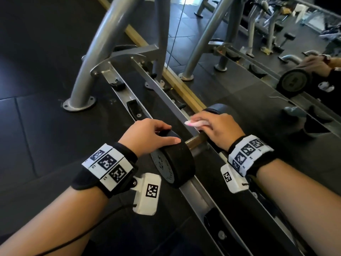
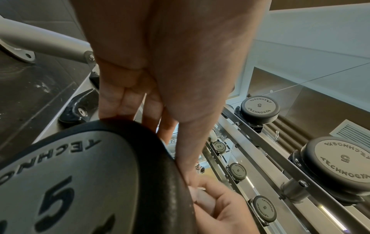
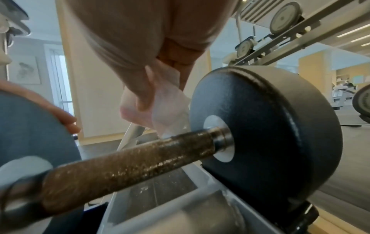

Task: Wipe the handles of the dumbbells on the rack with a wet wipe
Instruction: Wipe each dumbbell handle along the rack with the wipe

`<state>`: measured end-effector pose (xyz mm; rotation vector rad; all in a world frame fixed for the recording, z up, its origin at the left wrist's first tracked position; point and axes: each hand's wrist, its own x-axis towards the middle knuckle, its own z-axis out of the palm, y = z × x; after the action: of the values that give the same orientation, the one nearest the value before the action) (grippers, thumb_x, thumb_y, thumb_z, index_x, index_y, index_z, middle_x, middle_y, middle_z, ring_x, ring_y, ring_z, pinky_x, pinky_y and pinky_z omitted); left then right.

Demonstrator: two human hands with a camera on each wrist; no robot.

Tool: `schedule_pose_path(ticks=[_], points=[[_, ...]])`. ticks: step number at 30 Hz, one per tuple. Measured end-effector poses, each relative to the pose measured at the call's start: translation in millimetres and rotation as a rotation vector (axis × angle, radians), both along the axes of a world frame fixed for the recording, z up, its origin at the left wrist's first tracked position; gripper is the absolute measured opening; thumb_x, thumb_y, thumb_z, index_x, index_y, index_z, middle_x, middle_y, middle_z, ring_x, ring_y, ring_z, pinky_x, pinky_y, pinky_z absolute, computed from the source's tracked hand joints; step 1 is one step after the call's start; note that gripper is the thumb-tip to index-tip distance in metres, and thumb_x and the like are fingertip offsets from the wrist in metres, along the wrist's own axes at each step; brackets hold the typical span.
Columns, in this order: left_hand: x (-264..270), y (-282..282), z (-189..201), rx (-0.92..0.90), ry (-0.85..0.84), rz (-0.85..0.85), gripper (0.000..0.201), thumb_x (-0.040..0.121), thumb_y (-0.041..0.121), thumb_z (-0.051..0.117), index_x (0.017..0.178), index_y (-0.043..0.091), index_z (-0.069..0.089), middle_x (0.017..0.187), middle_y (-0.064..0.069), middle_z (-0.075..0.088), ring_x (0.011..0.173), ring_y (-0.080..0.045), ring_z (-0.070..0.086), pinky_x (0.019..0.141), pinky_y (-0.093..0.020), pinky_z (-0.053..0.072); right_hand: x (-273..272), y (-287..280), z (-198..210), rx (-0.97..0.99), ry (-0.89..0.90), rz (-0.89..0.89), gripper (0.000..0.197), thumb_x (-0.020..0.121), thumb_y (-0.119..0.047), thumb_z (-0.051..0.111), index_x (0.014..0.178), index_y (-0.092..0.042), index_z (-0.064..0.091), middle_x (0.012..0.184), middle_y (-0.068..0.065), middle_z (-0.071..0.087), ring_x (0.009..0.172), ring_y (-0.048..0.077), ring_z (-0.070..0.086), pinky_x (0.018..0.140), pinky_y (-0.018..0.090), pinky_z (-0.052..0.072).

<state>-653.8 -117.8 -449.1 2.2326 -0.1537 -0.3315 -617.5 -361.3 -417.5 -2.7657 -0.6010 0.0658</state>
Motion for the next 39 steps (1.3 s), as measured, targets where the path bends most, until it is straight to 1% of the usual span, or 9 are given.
schedule_pose_path(ticks=[4, 8, 12, 17, 22, 24, 29, 36, 39], points=[[2.0, -0.4, 0.2, 0.003, 0.018, 0.003, 0.065, 0.069, 0.068, 0.071, 0.126, 0.039, 0.062, 0.121, 0.015, 0.064, 0.105, -0.001, 0.054, 0.085, -0.020, 0.039, -0.2, -0.8, -10.6, -0.044, 0.152, 0.060, 0.035, 0.093, -0.016, 0.063, 0.125, -0.030, 0.066, 0.119, -0.006, 0.070, 0.113, 0.008, 0.062, 0.103, 0.036, 0.048], [2.5, -0.6, 1.4, 0.006, 0.032, -0.002, 0.065, 0.069, 0.068, 0.071, 0.127, 0.040, 0.061, 0.122, 0.014, 0.063, 0.104, -0.002, 0.052, 0.084, -0.021, 0.039, 0.0, -3.1, -11.5, -0.056, 0.286, 0.109, 0.032, 0.091, -0.022, 0.067, 0.122, -0.029, 0.068, 0.127, -0.008, 0.065, 0.121, 0.005, 0.056, 0.111, 0.038, 0.041], [3.5, 0.1, 3.0, 0.006, 0.046, -0.009, 0.062, 0.071, 0.065, 0.072, 0.126, 0.040, 0.061, 0.124, 0.014, 0.062, 0.107, -0.003, 0.053, 0.086, -0.022, 0.040, 3.3, -3.1, -4.5, -0.061, 0.385, 0.120, 0.028, 0.097, -0.025, 0.059, 0.122, -0.030, 0.068, 0.132, -0.008, 0.062, 0.130, 0.003, 0.048, 0.116, 0.038, 0.034], [3.5, 0.1, 4.6, -0.001, 0.055, -0.011, 0.059, 0.071, 0.064, 0.072, 0.125, 0.041, 0.061, 0.121, 0.015, 0.062, 0.111, -0.005, 0.055, 0.085, -0.022, 0.041, 9.3, 5.7, -2.9, -0.197, 0.339, 0.039, 0.026, 0.100, -0.028, 0.051, 0.118, -0.032, 0.070, 0.123, -0.007, 0.067, 0.120, 0.012, 0.057, 0.109, 0.039, 0.039], [2.5, 1.4, 4.5, -0.002, 0.036, -0.023, 0.060, 0.072, 0.065, 0.071, 0.126, 0.041, 0.061, 0.125, 0.015, 0.061, 0.112, -0.003, 0.054, 0.090, -0.023, 0.042, 0.9, 17.2, -7.3, -0.191, 0.341, 0.128, 0.024, 0.101, -0.029, 0.051, 0.115, -0.035, 0.069, 0.113, -0.013, 0.069, 0.107, 0.004, 0.060, 0.100, 0.031, 0.045], [2.7, 1.1, 5.3, 0.003, 0.034, -0.033, 0.060, 0.072, 0.064, 0.071, 0.127, 0.041, 0.060, 0.127, 0.015, 0.061, 0.111, -0.003, 0.053, 0.091, -0.023, 0.042, 2.2, 17.1, -4.0, -0.212, 0.343, 0.149, 0.025, 0.101, -0.028, 0.051, 0.117, -0.034, 0.068, 0.112, -0.011, 0.070, 0.105, 0.005, 0.062, 0.097, 0.029, 0.047], [3.5, 1.6, 6.3, -0.014, 0.065, -0.037, 0.058, 0.074, 0.060, 0.072, 0.127, 0.040, 0.060, 0.126, 0.013, 0.061, 0.112, -0.004, 0.054, 0.089, -0.023, 0.043, 18.1, 17.3, 2.0, -0.477, 0.331, 0.030, 0.026, 0.099, -0.023, 0.054, 0.123, -0.031, 0.061, 0.114, 0.000, 0.064, 0.108, 0.019, 0.061, 0.098, 0.041, 0.049], [3.7, 0.9, 7.2, -0.013, 0.063, -0.031, 0.057, 0.073, 0.060, 0.072, 0.125, 0.039, 0.061, 0.121, 0.013, 0.062, 0.111, -0.005, 0.055, 0.091, -0.025, 0.046, 11.6, 20.6, 3.1, -0.117, 0.381, 0.027, 0.022, 0.101, -0.028, 0.049, 0.110, -0.029, 0.069, 0.102, -0.008, 0.066, 0.099, 0.007, 0.060, 0.091, 0.030, 0.046], [4.4, 1.0, 6.8, -0.023, 0.071, -0.030, 0.057, 0.073, 0.059, 0.072, 0.125, 0.039, 0.061, 0.122, 0.013, 0.062, 0.111, -0.005, 0.055, 0.091, -0.025, 0.045, 22.3, 19.1, 7.3, -0.219, 0.238, -0.030, 0.020, 0.099, -0.024, 0.053, 0.114, -0.022, 0.066, 0.106, 0.000, 0.066, 0.103, 0.016, 0.061, 0.096, 0.037, 0.046]])
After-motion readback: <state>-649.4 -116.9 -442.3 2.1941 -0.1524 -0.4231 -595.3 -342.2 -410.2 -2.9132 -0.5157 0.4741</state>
